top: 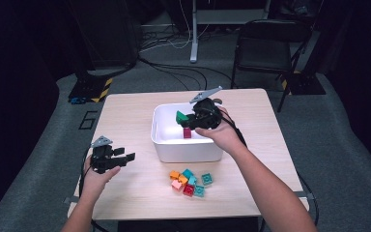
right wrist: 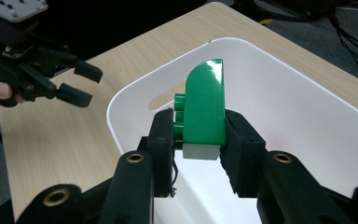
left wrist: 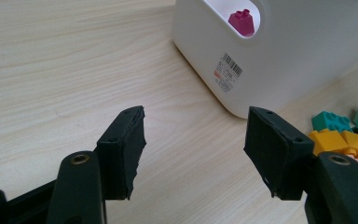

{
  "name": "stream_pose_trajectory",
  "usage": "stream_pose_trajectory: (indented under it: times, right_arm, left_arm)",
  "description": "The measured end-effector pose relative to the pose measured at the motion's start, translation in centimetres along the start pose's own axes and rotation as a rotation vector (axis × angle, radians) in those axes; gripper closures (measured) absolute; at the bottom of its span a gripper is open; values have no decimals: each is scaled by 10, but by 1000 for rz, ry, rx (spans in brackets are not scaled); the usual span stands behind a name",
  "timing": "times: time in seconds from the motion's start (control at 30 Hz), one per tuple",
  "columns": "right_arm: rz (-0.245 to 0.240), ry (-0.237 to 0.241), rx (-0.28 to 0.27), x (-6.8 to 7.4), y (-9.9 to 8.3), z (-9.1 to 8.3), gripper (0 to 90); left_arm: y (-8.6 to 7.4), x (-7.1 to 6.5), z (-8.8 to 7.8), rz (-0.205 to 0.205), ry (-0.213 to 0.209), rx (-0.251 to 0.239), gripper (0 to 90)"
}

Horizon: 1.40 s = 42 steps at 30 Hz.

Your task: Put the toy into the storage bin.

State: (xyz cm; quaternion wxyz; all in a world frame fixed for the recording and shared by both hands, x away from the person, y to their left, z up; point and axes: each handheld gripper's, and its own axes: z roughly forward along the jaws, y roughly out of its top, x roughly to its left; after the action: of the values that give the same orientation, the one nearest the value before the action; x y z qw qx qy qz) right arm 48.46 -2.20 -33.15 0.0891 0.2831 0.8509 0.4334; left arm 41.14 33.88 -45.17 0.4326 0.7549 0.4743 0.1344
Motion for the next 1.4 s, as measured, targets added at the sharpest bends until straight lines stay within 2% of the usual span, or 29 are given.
stream_pose_trajectory:
  times: [0.27,0.4,0.53,0.6,0.67,0.87,1.13,1.2,1.4]
  right_arm:
    - [3,-24,4,-13,9,21,660]
    - [15,-26,3,-19,11,29,659]
    - [7,-35,3,-28,11,36,659]
    - [27,-44,2,-32,11,40,659]
    - [16,-54,-7,-36,10,44,659]
    - [37,-73,29,-44,8,58,659]
    - [19,-97,57,-53,5,73,658]
    - [34,-105,77,-55,3,77,658]
    - [43,-114,87,-56,2,82,651]
  left_arm:
    - [0,1,0,-1,0,2,374]
    - [0,0,1,0,-2,2,374]
    - [0,1,1,0,-3,2,374]
    - [0,1,1,-1,-3,3,373]
    - [0,1,2,-3,-2,1,374]
    - [0,1,3,1,-5,7,374]
    - [0,1,4,2,-8,8,374]
    - [0,1,4,2,-8,9,374]
    - [0,1,3,2,-8,8,374]
